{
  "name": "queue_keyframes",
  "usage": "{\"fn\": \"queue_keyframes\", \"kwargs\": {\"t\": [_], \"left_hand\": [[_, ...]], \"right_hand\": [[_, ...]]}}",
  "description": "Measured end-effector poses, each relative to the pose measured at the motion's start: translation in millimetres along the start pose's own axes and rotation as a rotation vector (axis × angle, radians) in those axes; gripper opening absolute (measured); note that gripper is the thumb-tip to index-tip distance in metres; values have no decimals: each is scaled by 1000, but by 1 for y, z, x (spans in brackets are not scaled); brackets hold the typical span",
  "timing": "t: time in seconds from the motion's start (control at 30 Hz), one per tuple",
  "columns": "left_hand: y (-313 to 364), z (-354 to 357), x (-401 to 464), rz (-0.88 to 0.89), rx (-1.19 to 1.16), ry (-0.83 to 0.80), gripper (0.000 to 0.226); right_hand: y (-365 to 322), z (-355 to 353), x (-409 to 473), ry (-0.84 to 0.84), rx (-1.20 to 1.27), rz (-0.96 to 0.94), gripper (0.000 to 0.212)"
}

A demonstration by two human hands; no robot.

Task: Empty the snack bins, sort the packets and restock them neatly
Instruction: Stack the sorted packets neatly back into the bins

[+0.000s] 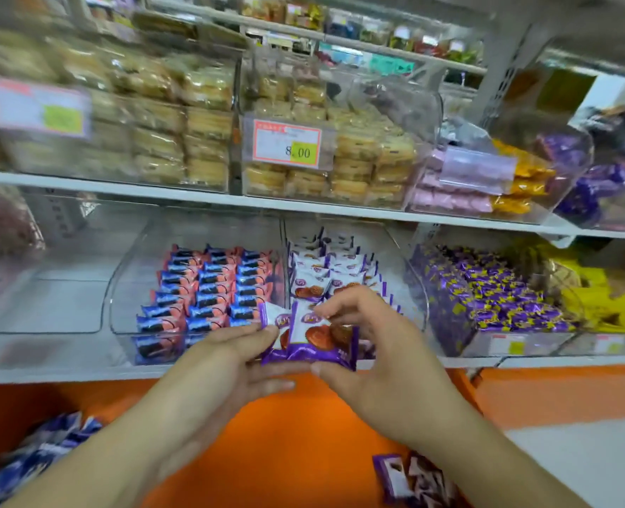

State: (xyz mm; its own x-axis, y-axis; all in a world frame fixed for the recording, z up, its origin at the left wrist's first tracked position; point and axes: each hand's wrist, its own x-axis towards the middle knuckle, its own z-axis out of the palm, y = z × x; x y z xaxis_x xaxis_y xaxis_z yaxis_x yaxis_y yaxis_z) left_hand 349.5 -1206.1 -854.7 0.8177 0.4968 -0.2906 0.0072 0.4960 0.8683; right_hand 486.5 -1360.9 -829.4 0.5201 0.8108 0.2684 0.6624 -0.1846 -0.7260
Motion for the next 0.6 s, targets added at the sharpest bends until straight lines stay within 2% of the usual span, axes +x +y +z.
{"fn": "queue_keyframes", "kwargs": {"t": [0.1,0.2,0.4,0.6], "left_hand": [[9,0,2,8,92,-29,30],[12,-3,4,34,276,-108,23],[12,-9,19,36,407,-76,34],[8,-8,27,22,495,-60,19]], "right_hand": [[-2,17,2,42,-81,-68,48],[1,22,7,44,-100,-126,47],[10,28,14,-23,-194,-117,45],[18,27,19,-81,-233,-81,46]]}}
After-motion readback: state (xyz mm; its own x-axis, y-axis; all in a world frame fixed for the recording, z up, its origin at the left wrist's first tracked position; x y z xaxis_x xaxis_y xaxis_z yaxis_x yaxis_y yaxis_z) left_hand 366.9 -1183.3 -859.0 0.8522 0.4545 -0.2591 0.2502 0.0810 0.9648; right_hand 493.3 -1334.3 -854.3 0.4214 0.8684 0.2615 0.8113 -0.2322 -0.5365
